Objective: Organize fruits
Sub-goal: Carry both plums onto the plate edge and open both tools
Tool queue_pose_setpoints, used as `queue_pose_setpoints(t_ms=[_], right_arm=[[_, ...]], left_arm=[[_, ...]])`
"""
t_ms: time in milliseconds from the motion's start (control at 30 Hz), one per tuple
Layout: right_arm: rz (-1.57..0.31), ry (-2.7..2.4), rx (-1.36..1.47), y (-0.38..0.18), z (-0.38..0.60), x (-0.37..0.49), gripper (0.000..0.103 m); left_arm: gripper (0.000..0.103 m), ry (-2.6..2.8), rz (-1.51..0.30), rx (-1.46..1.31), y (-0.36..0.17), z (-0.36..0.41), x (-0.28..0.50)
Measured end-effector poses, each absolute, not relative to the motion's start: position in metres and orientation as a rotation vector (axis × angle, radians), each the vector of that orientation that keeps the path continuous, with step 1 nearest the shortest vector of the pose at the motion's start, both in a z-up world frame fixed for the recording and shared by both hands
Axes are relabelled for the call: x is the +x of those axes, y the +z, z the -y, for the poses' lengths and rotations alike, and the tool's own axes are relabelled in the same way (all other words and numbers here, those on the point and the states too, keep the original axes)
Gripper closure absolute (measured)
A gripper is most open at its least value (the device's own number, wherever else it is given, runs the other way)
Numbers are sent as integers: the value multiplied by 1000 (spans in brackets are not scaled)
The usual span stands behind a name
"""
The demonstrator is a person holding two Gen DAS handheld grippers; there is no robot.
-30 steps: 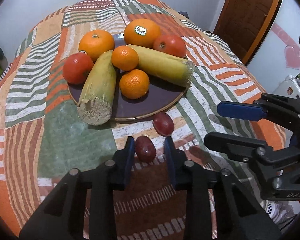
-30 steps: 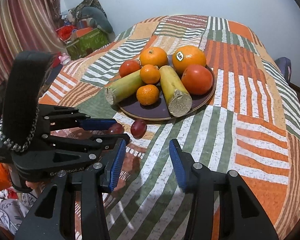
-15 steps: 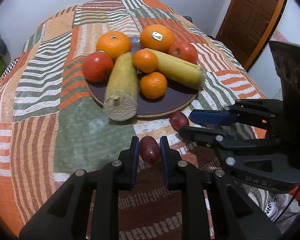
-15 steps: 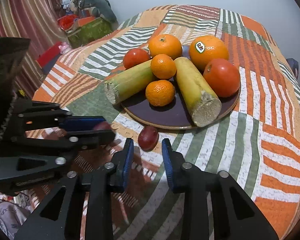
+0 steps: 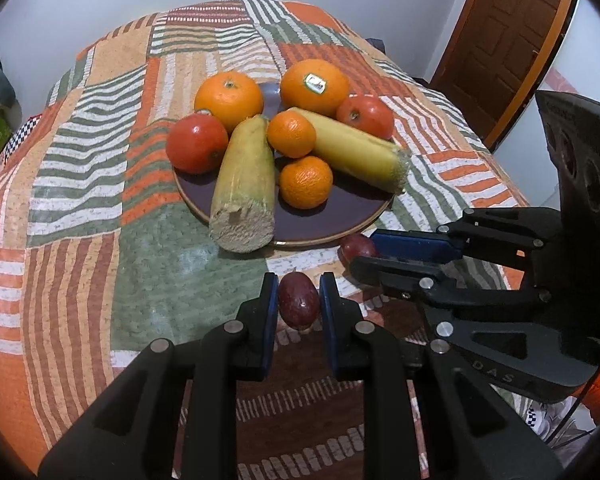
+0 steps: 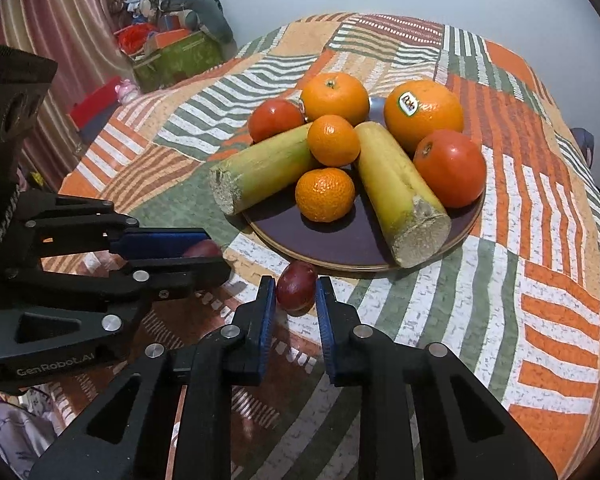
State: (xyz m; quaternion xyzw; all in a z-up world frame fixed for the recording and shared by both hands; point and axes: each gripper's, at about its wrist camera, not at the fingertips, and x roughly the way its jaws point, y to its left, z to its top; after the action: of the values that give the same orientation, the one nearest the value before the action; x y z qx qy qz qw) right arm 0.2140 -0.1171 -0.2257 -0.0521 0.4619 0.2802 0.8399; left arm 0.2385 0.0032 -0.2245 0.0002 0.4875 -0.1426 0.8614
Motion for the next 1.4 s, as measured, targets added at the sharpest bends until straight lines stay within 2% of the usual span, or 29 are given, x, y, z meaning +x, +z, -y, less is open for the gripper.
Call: queue_pose_setpoints(t_ms=[400, 1400], right_arm=[[-908, 564, -97, -206, 130, 217, 84], [-936, 589, -44, -224, 135, 237, 83]], left_arm=[[83, -308, -986, 4, -211, 8, 253], [82, -322, -1011, -26, -233, 9, 276]])
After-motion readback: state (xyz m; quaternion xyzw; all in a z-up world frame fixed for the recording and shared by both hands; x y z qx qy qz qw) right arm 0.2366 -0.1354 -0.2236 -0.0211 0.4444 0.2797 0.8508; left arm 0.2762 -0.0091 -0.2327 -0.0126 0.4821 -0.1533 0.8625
